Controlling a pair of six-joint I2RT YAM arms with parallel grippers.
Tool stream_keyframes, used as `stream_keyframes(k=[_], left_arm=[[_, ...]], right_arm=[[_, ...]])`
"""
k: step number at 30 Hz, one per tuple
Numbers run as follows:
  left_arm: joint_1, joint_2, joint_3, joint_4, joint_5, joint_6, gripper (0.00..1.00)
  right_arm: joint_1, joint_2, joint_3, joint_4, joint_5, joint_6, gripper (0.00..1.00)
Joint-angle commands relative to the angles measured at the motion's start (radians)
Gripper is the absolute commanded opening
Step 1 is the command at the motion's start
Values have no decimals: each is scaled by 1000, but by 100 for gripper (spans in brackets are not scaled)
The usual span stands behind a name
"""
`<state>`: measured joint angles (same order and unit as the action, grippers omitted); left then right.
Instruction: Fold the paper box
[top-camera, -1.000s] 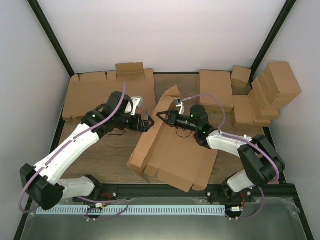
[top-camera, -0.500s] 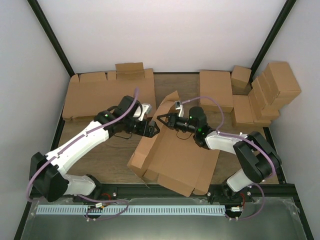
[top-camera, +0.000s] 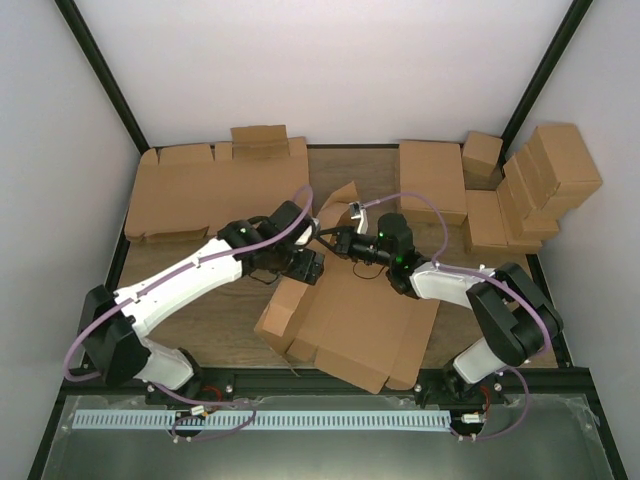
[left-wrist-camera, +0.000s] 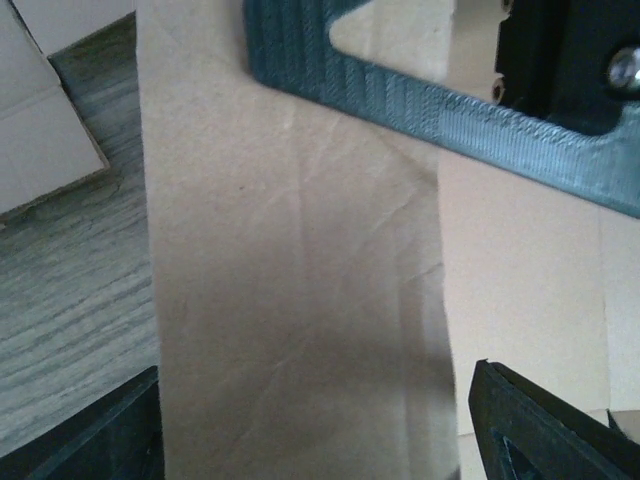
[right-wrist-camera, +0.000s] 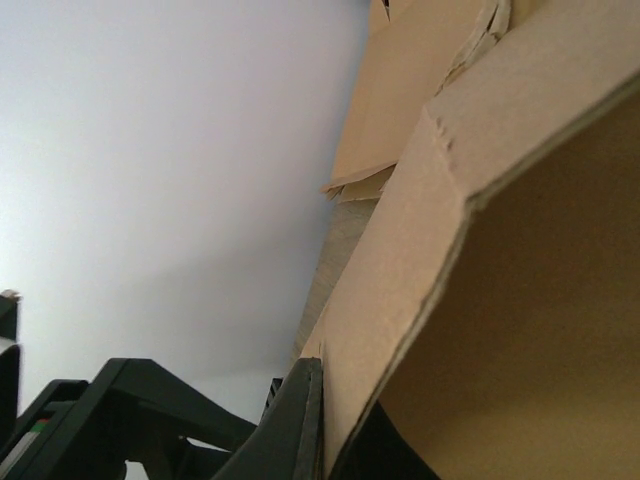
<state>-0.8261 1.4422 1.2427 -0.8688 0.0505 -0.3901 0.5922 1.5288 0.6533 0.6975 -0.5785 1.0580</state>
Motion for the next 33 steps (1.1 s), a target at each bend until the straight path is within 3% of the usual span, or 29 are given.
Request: stream_keyframes(k=[1,6,10,19,23,25,33], left_arm=[[-29,27,64,-61,-70,-15,77],[-54,47,99,-98,-106,-18,70],[-64,52,115,-115,-114,-12,67],[-65,49,120,-118,-120,1,64],[-65,49,116,-115,-116,8,62],[-65,47,115,-114,-116,12,62],[-65,38,115,-114,-120,29,62]], right_arm=[[0,15,26,-28,11,-60,1],[1,7,25,-44,23,-72,3],[0,-6,33,-84,38,-98,11],[-5,-126,37,-260,132,-240,42],[-6,-214,10,-347,211,-298,69],[-6,-257,4,-395,249,-330,75],[-7,-431,-73,-548,302,-449,78]])
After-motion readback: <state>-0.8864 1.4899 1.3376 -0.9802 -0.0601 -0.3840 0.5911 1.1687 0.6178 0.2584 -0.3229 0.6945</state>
